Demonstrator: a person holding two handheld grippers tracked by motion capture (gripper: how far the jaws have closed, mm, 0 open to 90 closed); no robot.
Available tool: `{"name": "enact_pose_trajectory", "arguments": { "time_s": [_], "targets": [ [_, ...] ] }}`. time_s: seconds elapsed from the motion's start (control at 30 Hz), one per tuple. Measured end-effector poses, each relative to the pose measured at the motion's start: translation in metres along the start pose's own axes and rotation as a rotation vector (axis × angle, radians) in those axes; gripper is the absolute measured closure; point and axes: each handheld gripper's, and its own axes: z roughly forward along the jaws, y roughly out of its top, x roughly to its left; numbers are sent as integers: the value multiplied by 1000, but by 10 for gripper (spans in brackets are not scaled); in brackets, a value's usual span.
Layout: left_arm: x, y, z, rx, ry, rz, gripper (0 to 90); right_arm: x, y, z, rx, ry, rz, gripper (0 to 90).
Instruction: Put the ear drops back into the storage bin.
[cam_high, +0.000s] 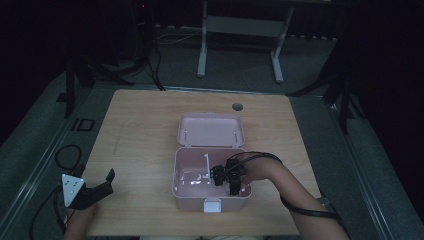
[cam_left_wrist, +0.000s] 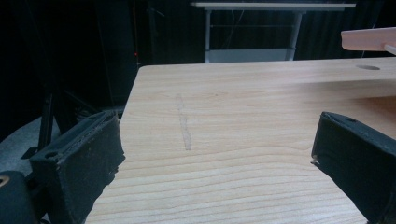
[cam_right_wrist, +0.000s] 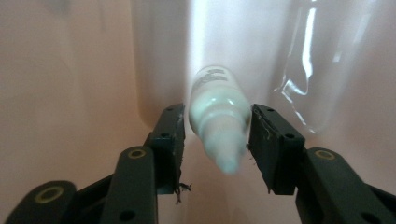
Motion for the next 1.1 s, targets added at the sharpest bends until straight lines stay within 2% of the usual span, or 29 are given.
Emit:
{"name": "enact_pose_trajectory", "arguments": {
  "time_s": [0.37, 0.47, 0.53, 0.57, 0.63, 0.7, 0.73, 0.83, 1.0, 1.03, 1.1],
  "targets": [
    [0, 0, 0, 2, 0, 1, 20, 2, -13, -40, -95, -70, 11, 468],
    [0, 0, 0, 2, -1, 0, 20, 1, -17, -49, -113, -68, 30, 396],
    [0, 0, 0, 1, -2, 1, 20, 1, -21, -55, -135, -63, 53, 293],
    [0, 0, 0, 1, -2, 2, 20, 0, -24, -60, -149, -58, 73, 281],
    [0, 0, 0, 1, -2, 2, 20, -1, -29, -67, -175, -74, 89, 210],
    [0, 0, 0, -1, -1, 1, 20, -2, -31, -70, -180, -71, 99, 201],
    [0, 0, 0, 0, -2, 2, 20, -3, -36, -75, -199, -73, 113, 167],
    [0, 0, 0, -1, -3, 1, 20, -5, -43, -80, -220, -79, 144, 149],
    [0, 0, 0, -1, -4, 1, 20, -9, -51, -82, -241, -98, 169, 142],
    [0, 0, 0, -2, -4, 0, 20, -10, -56, -84, -264, -97, 186, 143],
    [0, 0, 0, -1, -3, 1, 20, -11, -61, -85, -273, -101, 197, 143]
  ]
}}
